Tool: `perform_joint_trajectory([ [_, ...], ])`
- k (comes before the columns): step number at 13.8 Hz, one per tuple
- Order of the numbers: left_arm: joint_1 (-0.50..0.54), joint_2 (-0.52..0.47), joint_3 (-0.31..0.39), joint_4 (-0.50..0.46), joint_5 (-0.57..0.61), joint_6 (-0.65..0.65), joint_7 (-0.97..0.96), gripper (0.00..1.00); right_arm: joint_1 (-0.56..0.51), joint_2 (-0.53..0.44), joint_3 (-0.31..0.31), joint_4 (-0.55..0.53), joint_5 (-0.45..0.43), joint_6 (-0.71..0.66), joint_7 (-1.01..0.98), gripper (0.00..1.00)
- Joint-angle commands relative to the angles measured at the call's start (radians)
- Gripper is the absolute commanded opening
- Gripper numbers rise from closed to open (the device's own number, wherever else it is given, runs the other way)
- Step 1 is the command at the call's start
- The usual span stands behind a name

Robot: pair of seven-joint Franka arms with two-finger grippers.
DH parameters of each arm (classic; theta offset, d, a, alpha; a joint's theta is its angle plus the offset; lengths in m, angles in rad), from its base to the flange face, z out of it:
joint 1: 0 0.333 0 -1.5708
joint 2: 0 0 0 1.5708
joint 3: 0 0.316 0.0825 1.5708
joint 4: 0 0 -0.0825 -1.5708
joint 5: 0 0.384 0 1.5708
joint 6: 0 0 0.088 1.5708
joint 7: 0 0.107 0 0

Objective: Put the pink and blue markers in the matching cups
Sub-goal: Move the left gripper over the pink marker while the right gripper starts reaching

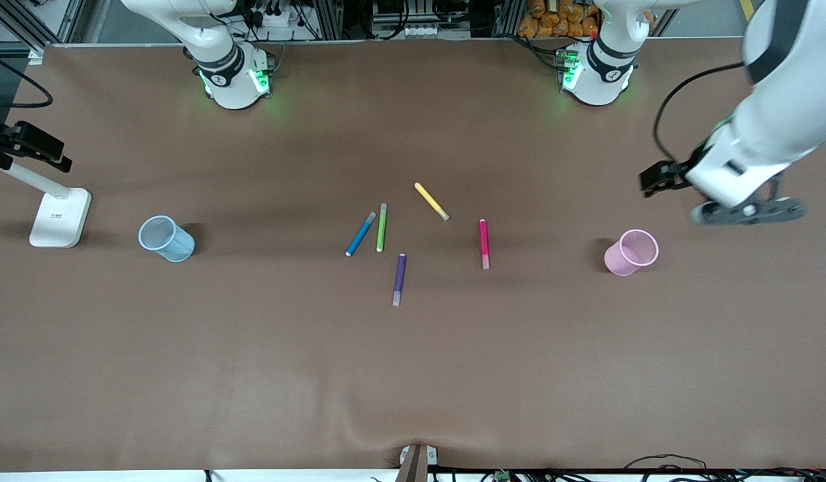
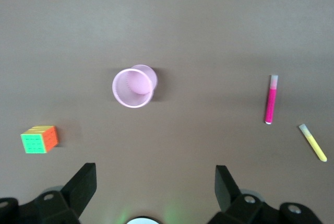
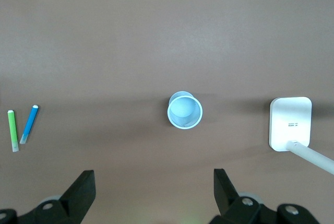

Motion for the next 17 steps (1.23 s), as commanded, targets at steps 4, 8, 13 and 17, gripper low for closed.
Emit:
perform_joint_trajectory([
  [4, -0.129, 0.141, -0.001, 0.060, 0.008, 0.001, -0.136, 1.00, -0.008, 0.005, 0.003, 0.003, -0.001, -0.009, -0.104, 1.00],
  [8, -0.169, 0.270, -0.001, 0.124, 0.002, 0.001, -0.135, 1.00, -0.020, 0.102, -0.002, 0.004, -0.006, -0.006, -0.143, 1.00],
  [13, -0.262, 0.395, 0.006, 0.189, 0.000, 0.003, -0.205, 1.00, -0.062, 0.132, 0.001, 0.024, 0.002, 0.022, -0.172, 1.00],
  [17, -0.292, 0.453, 0.007, 0.199, -0.007, 0.066, -0.238, 1.00, -0.016, 0.157, 0.008, 0.049, 0.010, 0.039, -0.035, 1.00],
])
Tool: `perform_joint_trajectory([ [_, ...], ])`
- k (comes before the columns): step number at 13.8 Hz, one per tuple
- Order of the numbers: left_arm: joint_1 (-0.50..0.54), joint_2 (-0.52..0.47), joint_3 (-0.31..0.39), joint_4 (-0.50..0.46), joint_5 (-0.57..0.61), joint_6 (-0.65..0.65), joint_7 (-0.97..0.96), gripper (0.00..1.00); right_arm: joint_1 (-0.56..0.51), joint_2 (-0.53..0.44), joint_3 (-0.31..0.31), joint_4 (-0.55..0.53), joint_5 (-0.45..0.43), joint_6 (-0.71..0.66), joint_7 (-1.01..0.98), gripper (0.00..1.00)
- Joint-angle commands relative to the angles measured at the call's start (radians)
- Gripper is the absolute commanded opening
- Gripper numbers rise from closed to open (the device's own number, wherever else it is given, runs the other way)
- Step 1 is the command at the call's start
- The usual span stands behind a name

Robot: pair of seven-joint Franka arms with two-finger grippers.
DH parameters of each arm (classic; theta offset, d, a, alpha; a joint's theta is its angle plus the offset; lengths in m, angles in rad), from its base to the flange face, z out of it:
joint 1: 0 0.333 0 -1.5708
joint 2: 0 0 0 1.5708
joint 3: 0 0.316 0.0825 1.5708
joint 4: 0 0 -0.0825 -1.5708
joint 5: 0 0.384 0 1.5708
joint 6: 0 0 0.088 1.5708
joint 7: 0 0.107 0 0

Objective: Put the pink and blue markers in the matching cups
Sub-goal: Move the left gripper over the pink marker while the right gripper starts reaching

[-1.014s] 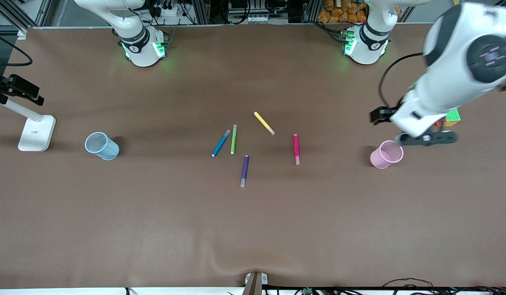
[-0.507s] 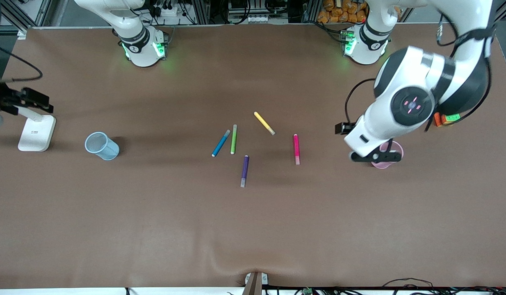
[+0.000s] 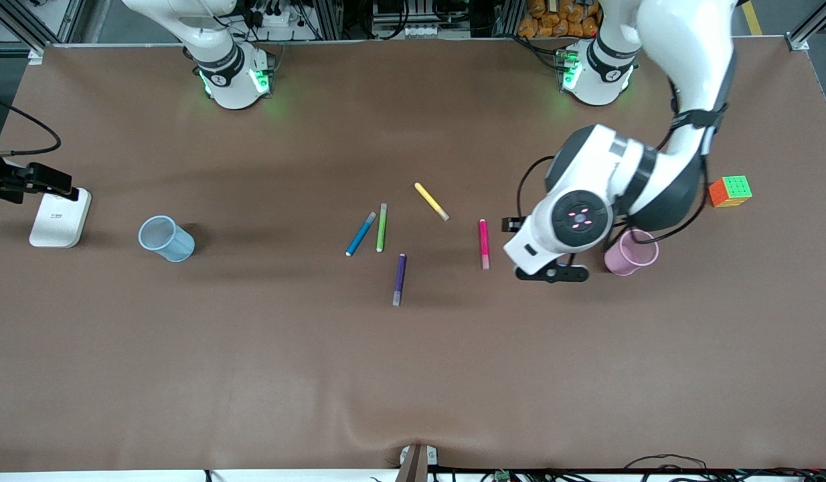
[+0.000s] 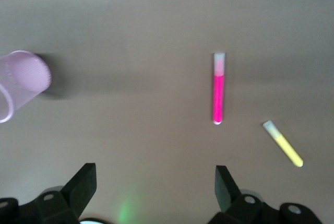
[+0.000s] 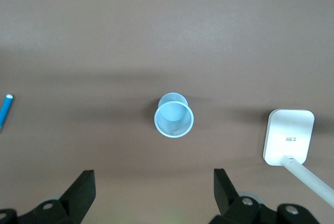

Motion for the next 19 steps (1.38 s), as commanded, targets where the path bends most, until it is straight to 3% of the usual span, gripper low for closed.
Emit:
perform_joint_trajectory([
  [1, -0.004, 0.045, 0.008, 0.037, -0.023, 0.017, -0.013, 1.00, 0.042, 0.041, 0.006, 0.036, 0.010, -0.006, 0.106, 1.00],
  [5, -0.003, 0.103, 0.010, 0.031, -0.130, 0.020, -0.025, 1.00, 0.117, 0.105, 0.006, 0.032, 0.010, 0.037, 0.142, 1.00],
  [7, 0.012, 0.134, 0.011, 0.022, -0.196, 0.023, -0.028, 1.00, 0.173, 0.141, 0.006, 0.034, 0.010, 0.047, 0.262, 1.00],
  [9, 0.006, 0.149, 0.013, 0.022, -0.196, 0.031, -0.030, 1.00, 0.214, 0.158, 0.006, 0.032, 0.022, 0.071, 0.336, 1.00],
  [12, 0.006, 0.190, 0.013, 0.022, -0.198, 0.081, -0.042, 1.00, 0.224, 0.191, 0.006, 0.028, 0.133, 0.119, 0.446, 1.00],
  [19, 0.006, 0.295, 0.014, 0.022, -0.199, 0.187, -0.069, 1.00, 0.344, 0.331, 0.006, 0.020, 0.141, 0.281, 0.669, 1.00],
])
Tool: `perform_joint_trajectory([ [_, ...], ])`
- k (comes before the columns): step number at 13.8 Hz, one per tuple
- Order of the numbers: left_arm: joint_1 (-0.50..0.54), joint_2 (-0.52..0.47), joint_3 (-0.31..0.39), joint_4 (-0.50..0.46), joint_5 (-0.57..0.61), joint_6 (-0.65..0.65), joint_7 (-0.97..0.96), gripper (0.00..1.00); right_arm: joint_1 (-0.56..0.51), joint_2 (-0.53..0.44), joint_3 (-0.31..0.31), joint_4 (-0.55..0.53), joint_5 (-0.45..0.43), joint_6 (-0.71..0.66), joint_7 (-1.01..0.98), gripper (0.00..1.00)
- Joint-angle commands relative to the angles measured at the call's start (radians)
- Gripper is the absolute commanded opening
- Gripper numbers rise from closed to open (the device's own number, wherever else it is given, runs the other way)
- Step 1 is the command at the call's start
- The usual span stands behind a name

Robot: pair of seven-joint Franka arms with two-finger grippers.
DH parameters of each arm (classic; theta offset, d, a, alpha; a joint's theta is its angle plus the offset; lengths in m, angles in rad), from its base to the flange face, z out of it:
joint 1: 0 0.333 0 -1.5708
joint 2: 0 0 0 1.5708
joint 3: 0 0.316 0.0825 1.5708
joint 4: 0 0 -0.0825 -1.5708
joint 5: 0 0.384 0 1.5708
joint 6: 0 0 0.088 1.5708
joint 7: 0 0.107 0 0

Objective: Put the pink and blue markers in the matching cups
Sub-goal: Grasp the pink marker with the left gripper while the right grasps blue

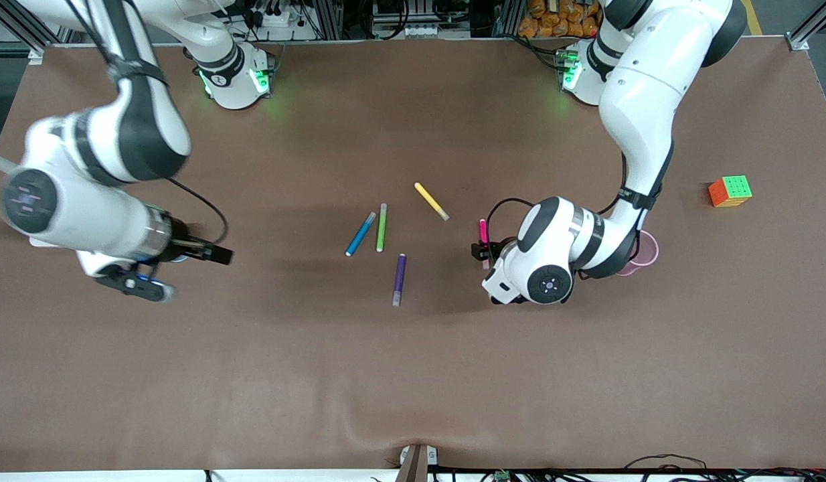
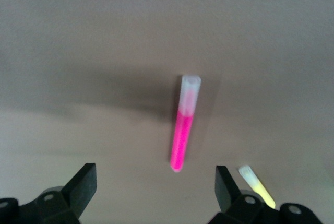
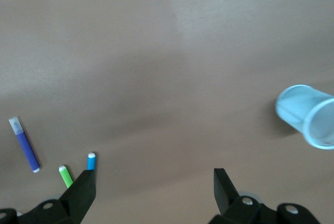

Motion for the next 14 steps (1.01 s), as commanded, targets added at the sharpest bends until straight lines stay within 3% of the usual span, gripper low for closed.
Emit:
perform_joint_trajectory([
  [1, -0.003, 0.030, -0.001, 0.016, -0.018, 0.034, -0.034, 1.00, 0.045, 0.072, -0.008, 0.016, 0.015, 0.058, 0.068, 1.00],
  [4, -0.014, 0.057, -0.001, 0.019, -0.015, 0.067, -0.073, 0.95, 0.097, 0.130, -0.006, 0.013, 0.059, 0.087, 0.161, 1.00],
  [6, -0.022, 0.071, 0.001, 0.019, -0.014, 0.086, -0.076, 0.86, 0.101, 0.167, -0.008, -0.011, 0.148, 0.099, 0.197, 1.00],
  [9, -0.026, 0.087, 0.001, 0.020, -0.014, 0.118, -0.083, 0.80, 0.152, 0.203, -0.008, -0.036, 0.159, 0.101, 0.203, 1.00],
  [10, -0.031, 0.087, 0.001, 0.020, -0.012, 0.121, -0.086, 0.70, 0.159, 0.212, -0.006, -0.049, 0.159, 0.112, 0.204, 1.00],
  [11, -0.031, 0.087, -0.001, 0.020, -0.011, 0.121, -0.085, 0.52, 0.171, 0.227, -0.006, -0.060, 0.159, 0.136, 0.206, 1.00],
  [14, -0.031, 0.087, 0.001, 0.019, -0.009, 0.121, -0.085, 0.16, 0.229, 0.252, -0.006, -0.088, 0.159, 0.236, 0.252, 1.00],
])
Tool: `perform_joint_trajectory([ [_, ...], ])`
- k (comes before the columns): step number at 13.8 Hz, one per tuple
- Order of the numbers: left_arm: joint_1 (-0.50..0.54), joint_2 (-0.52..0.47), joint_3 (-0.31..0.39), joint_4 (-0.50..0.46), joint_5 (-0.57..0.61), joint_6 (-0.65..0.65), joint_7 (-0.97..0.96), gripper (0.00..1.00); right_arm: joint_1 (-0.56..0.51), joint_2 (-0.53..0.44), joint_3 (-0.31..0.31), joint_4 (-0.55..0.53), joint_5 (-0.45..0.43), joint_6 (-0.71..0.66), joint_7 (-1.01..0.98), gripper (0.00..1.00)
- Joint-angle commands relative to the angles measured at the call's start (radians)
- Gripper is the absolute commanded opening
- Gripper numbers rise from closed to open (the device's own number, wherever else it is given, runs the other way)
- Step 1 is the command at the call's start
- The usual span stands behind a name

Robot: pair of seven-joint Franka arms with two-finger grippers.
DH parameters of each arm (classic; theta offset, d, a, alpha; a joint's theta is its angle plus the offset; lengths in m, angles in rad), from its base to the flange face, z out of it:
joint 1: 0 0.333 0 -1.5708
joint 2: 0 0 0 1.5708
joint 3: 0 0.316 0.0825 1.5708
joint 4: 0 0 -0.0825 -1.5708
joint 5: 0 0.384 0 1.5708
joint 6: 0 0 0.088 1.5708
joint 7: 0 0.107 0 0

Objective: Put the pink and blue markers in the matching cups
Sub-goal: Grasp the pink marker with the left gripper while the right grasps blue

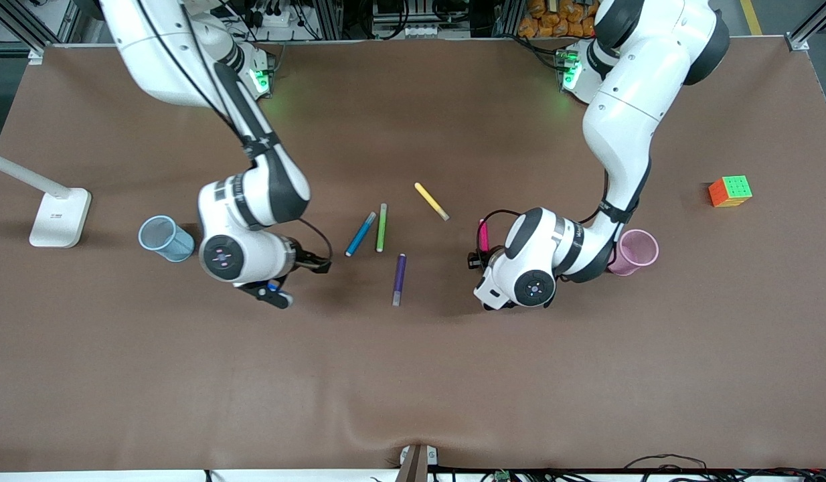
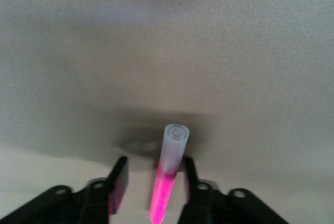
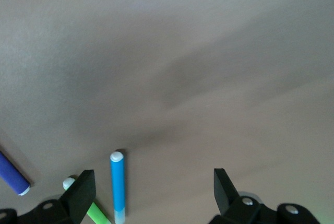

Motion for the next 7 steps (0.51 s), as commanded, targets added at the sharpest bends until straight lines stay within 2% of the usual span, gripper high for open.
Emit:
perform_joint_trajectory([
  [1, -0.009, 0.012, 0.003, 0.014, -0.007, 0.007, -0.016, 0.05, 0.059, 0.019, -0.009, -0.024, 0.015, 0.059, 0.081, 1.00],
  [2, -0.009, 0.012, 0.003, 0.012, -0.007, 0.007, -0.016, 0.00, 0.076, 0.029, -0.010, -0.025, 0.015, 0.074, 0.107, 1.00],
  [6, -0.009, -0.003, 0.003, 0.015, -0.007, 0.007, -0.017, 0.00, 0.117, 0.042, -0.010, -0.076, 0.015, 0.162, 0.134, 1.00],
  [7, -0.009, -0.016, 0.003, 0.015, -0.006, 0.007, -0.020, 0.00, 0.126, 0.042, -0.009, -0.096, 0.015, 0.198, 0.134, 0.92],
])
